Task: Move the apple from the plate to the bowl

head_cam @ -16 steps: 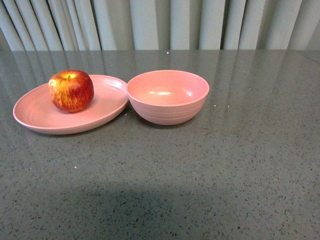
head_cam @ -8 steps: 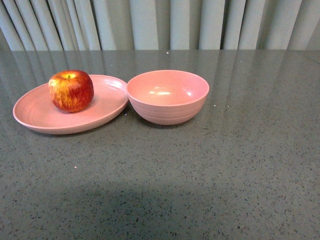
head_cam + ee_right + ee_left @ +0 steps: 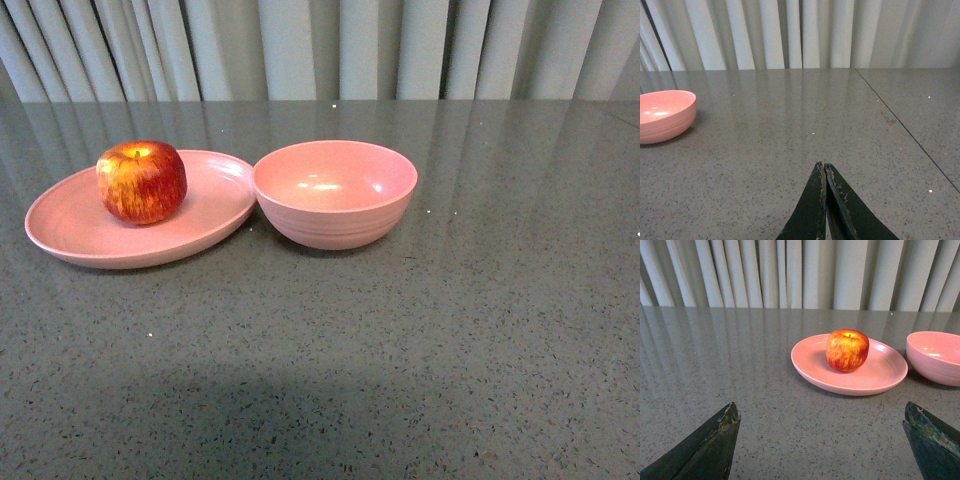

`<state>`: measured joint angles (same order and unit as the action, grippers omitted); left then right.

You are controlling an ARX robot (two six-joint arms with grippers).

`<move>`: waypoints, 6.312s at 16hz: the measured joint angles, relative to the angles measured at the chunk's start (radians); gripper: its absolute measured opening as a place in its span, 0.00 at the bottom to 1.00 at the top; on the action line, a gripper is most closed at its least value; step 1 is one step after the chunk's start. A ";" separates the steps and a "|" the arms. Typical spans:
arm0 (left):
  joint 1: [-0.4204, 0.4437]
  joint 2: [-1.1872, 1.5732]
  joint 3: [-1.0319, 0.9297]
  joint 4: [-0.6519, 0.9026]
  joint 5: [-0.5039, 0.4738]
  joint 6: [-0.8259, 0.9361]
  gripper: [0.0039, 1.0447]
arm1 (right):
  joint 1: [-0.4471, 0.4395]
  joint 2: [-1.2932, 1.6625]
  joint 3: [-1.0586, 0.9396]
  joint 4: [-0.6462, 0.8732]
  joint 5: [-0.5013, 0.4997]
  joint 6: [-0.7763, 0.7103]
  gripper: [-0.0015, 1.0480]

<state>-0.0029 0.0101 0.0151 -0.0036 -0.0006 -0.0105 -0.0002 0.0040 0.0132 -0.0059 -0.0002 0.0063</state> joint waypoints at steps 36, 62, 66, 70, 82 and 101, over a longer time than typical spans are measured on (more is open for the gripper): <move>0.000 0.303 0.182 -0.127 -0.105 -0.095 0.94 | 0.000 0.000 0.000 0.001 0.000 -0.001 0.94; -0.099 1.750 1.130 -0.080 0.166 0.087 0.94 | 0.000 0.000 0.000 0.002 0.000 -0.001 0.94; -0.108 1.765 1.129 -0.085 0.157 0.096 0.94 | 0.000 0.000 0.000 0.002 0.000 -0.001 0.94; -0.111 1.765 1.129 -0.078 0.150 0.114 0.68 | 0.000 0.000 0.000 0.002 0.000 0.000 0.94; -0.225 1.515 1.294 -0.146 0.132 0.149 0.65 | 0.000 0.000 0.000 0.002 0.000 -0.001 0.94; -0.441 1.806 1.298 -0.074 0.087 -0.009 0.65 | 0.000 0.000 0.000 0.002 0.000 -0.001 0.94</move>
<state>-0.4435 1.8156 1.3132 -0.0780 0.0868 -0.0196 -0.0002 0.0040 0.0132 -0.0044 0.0002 0.0055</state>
